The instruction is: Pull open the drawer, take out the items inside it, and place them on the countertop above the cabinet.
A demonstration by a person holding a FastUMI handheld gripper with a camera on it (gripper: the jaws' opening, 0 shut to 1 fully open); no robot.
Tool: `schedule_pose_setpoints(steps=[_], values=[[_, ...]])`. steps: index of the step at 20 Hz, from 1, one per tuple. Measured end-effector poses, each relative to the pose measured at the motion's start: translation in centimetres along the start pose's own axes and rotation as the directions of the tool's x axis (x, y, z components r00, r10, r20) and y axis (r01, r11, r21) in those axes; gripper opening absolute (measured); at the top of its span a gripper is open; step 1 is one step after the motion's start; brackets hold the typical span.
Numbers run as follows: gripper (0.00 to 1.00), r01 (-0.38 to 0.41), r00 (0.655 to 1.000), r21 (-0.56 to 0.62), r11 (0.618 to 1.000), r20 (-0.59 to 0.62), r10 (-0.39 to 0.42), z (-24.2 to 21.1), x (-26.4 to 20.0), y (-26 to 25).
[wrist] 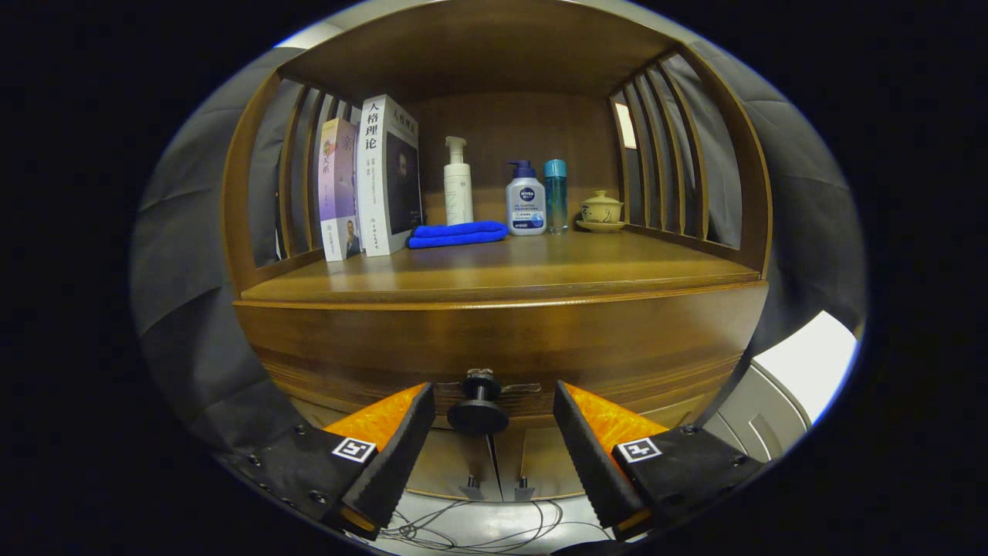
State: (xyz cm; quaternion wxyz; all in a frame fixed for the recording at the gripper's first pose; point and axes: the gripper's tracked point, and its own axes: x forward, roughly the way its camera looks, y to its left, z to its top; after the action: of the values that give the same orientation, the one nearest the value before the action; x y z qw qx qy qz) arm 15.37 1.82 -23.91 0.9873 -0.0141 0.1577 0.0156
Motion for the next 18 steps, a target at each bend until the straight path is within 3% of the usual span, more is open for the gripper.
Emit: schedule_pose_setpoints(steps=[2,6,7,10,14,18], values=[[0.95,0.005,1.0,-0.014,1.0,-0.011,-0.005,-0.5,0.3,0.0],[0.78,-0.008,0.999,-0.033,0.999,-0.036,0.007,-1.4,0.8,0.7],[0.78,-0.008,1.0,-0.041,0.999,-0.031,0.006,-1.4,1.1,0.9],[0.52,0.01,0.999,-0.047,0.999,-0.048,-0.012,-1.5,1.5,1.0],[0.42,0.008,0.998,0.003,1.0,-0.058,-0.008,-1.4,1.5,1.1],[0.29,0.001,0.998,-0.02,1.0,-0.055,-0.002,-1.4,1.5,0.9]])
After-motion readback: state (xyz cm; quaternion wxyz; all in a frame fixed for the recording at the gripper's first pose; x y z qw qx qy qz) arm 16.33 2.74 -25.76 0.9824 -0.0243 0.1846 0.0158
